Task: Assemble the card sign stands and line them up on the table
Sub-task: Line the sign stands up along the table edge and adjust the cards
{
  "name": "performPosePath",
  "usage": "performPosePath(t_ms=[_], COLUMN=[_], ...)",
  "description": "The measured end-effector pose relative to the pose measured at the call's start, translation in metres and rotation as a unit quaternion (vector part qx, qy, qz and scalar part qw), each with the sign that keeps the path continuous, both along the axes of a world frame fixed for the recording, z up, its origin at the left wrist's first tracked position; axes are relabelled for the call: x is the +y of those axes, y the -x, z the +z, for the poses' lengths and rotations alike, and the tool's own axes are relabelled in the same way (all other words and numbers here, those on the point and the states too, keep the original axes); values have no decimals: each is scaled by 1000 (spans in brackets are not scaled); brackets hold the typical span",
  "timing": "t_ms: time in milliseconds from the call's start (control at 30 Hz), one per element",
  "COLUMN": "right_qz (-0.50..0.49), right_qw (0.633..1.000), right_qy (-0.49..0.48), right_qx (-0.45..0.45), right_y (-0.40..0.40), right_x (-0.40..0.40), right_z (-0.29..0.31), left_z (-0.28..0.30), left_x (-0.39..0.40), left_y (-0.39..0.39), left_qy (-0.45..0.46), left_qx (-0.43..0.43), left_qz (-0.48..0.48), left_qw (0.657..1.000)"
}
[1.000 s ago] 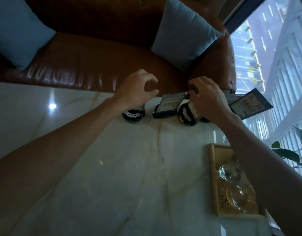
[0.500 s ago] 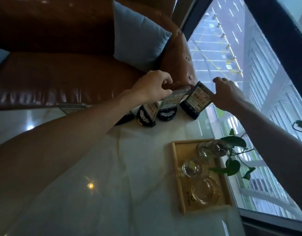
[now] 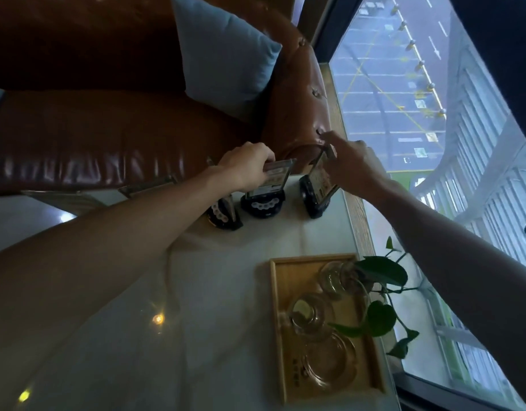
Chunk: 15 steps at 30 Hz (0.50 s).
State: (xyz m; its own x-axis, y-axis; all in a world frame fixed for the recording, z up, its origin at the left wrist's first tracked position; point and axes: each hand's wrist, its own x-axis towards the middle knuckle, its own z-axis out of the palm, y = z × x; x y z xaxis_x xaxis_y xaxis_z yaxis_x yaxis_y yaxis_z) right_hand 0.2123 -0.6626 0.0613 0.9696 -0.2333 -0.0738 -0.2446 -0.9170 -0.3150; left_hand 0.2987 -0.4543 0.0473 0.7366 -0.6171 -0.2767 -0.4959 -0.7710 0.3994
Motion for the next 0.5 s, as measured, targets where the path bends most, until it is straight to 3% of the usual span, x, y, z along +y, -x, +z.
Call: performPosePath(t_ms=[167, 233, 267, 333, 400, 500], right_qz=[-136, -136, -107, -3, 73, 157], right_qw=[980, 968, 972, 987, 981, 980], right_qy=[-117, -162, -139, 20, 145, 119], right_qx=[82, 135, 155, 157, 102, 34], right_y=[-7, -6, -4, 0, 5, 6], right_x=[0, -9, -15, -27, -35, -44], right_z=[1, 5, 6, 6, -2, -15], left_z=[-8, -9, -10, -11, -11, -11], left_x=[1, 2, 1, -1, -5, -9], left_y=[-1, -1, -1, 1, 1, 1], left_qy=[36, 56, 63, 65, 65, 65], left_qx=[-11, -11, -14, -28, -35, -38], left_qz=[10, 15, 14, 12, 12, 13], left_qw=[999, 998, 998, 997, 997, 997])
